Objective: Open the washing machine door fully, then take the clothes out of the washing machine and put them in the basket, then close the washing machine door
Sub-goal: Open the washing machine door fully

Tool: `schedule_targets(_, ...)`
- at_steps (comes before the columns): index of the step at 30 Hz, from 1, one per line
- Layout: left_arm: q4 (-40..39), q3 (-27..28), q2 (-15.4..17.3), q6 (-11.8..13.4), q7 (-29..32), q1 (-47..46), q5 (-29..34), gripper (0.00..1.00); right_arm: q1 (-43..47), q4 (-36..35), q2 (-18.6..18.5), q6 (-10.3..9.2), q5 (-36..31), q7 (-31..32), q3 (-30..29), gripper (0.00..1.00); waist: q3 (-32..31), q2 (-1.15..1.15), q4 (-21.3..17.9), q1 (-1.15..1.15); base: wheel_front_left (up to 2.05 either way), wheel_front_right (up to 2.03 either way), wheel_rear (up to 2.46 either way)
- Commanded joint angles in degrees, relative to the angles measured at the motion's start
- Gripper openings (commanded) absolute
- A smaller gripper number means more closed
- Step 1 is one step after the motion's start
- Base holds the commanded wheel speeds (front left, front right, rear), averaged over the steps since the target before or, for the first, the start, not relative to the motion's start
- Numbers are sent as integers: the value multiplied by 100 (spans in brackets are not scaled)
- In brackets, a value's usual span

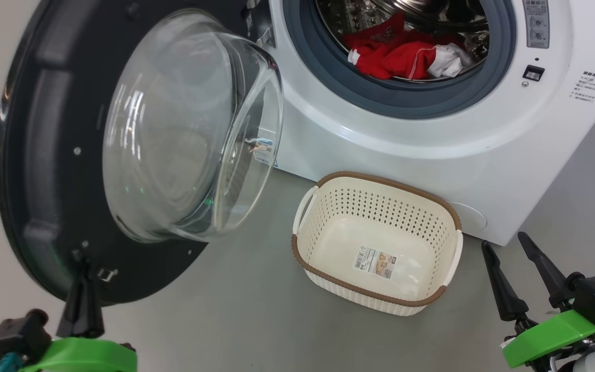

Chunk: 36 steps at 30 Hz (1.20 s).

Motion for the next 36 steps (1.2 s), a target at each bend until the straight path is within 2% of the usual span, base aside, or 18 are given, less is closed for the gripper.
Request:
schedule_targets(1, -109, 486, 190, -39, -105, -426, 111, 0, -98, -159, -115, 43, -76, -38, 71, 100, 27, 0, -14, 0, 0, 0, 0)
schedule_targets(11, 487, 1136, 333, -220, -105, -1038, 416, 0, -119, -169, -215, 43, -92, -38, 89, 100, 143, 0, -86, 0, 0, 0, 0)
schedule_targets(25, 1270, 1792, 631, -318, -105, -1758, 669, 0, -217, -176, -349, 43, -101, -38, 114, 100, 347, 0, -230, 0, 0, 0, 0)
schedule_targets(36, 1898, 2030, 842, -368, -105, -2222, 833, 0, -291, -177, -436, 43, -91, -38, 129, 100, 423, 0, -344, 0, 0, 0, 0)
